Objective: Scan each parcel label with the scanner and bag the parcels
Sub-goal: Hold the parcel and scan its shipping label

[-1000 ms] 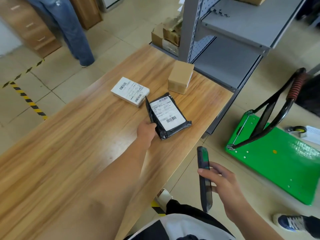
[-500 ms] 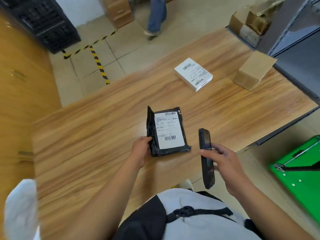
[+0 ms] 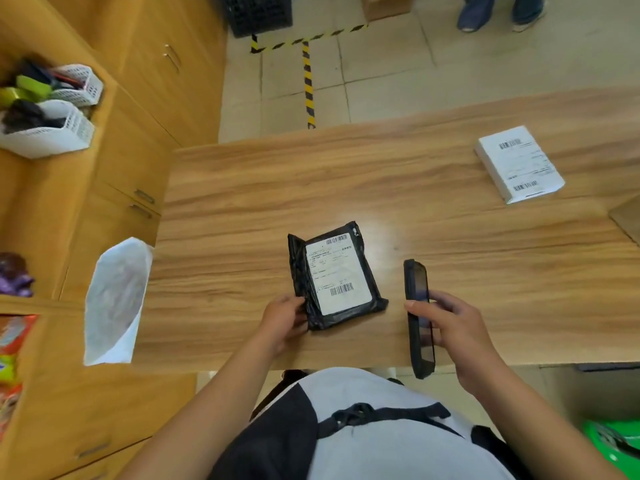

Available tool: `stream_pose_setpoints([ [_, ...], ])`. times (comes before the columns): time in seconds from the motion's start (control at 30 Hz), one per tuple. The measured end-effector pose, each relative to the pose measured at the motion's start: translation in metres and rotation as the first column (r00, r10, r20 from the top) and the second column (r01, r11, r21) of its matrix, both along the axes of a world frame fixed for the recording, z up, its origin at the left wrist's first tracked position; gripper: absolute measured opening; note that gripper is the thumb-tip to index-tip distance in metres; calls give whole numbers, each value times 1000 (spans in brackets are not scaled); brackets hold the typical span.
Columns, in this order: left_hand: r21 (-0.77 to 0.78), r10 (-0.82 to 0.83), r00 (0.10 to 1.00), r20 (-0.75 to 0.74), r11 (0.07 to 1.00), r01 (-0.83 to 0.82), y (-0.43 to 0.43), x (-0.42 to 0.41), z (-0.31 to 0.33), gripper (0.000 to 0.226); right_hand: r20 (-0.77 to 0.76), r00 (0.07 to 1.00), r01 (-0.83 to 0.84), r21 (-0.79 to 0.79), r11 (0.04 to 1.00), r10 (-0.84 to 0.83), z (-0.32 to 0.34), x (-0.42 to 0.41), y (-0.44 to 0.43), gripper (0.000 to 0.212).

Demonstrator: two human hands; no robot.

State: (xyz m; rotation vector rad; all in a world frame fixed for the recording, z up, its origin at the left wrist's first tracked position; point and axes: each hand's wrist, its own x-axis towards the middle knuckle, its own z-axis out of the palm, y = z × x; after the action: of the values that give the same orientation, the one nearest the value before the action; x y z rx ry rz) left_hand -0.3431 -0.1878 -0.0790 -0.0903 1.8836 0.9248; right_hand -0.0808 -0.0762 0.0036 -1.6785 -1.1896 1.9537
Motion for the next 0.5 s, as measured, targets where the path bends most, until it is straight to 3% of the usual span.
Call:
stream_pose_setpoints([
  [0.07,-20,-32,999,-17,999,32,-9,-2,1,12,24,997,-75,1,997,75,1,-3,3,48],
  [0.13,1,-78,996,-32,997,78,-15,-3,0,12,61,979,-198,26,980,197,6,-4,8,33],
  [0.23,78,-117,993,-14,990,118,-18,1,-2,17,151,896,-431,75,899,417,20,-5,24,20],
  [0.37,35,-188,976,-113,981,193,-16,14,-7,15,381,626,-749,54,660,680,50,-17,56,41],
  [0.5,8,-168,973,-161,985,172,-13,23,-9,17,488,306,-918,-77,389,818,81,-37,81,65],
])
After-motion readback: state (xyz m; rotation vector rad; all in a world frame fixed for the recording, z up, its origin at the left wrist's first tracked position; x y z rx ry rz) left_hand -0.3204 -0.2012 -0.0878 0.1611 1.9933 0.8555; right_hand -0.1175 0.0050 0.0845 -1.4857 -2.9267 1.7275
